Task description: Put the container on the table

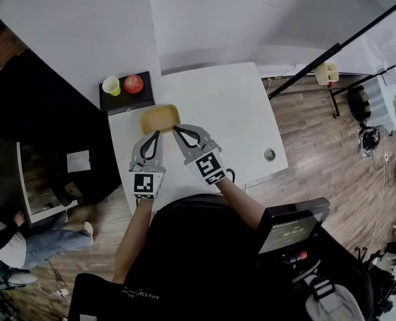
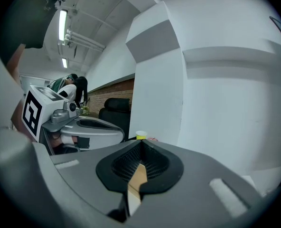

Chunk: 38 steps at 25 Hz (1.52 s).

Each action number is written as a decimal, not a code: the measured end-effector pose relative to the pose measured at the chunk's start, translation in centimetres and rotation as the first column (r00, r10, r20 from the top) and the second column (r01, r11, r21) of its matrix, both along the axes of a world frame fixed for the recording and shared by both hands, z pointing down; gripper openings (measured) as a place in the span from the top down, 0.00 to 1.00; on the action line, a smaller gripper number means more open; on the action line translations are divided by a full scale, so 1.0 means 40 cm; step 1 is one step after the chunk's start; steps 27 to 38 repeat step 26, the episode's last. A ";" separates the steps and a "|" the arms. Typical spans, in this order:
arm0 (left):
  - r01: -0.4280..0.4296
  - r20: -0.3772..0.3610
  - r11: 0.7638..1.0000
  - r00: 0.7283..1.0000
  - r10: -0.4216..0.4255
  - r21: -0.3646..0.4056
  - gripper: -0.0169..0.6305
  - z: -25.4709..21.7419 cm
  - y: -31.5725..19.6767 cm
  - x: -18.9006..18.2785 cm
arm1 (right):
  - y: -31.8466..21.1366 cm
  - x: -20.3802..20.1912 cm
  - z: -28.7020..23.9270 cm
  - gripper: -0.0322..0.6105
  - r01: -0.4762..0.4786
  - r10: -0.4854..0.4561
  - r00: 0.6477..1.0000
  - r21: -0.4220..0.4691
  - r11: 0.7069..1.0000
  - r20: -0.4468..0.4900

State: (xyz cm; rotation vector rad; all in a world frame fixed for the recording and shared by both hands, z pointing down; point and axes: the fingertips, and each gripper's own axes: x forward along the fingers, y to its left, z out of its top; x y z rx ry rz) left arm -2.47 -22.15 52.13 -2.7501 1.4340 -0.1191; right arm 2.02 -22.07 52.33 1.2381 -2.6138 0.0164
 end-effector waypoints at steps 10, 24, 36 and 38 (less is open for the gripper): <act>0.012 0.001 1.000 1.000 -0.012 -0.015 0.97 0.013 -0.004 -0.008 | 0.000 -0.001 0.011 0.93 0.008 -0.008 1.000 -0.017 1.000 -0.004; 0.006 0.000 1.000 1.000 -0.006 -0.029 0.97 0.027 -0.003 0.001 | 0.007 -0.002 0.020 0.93 0.024 -0.024 1.000 -0.027 0.999 -0.012; 0.005 0.000 1.000 1.000 -0.005 -0.030 0.97 0.028 -0.002 0.002 | 0.009 -0.002 0.023 0.93 0.024 -0.024 1.000 -0.029 0.999 -0.015; 0.005 0.000 1.000 1.000 -0.005 -0.030 0.97 0.028 -0.002 0.002 | 0.009 -0.002 0.023 0.93 0.024 -0.024 1.000 -0.029 0.999 -0.015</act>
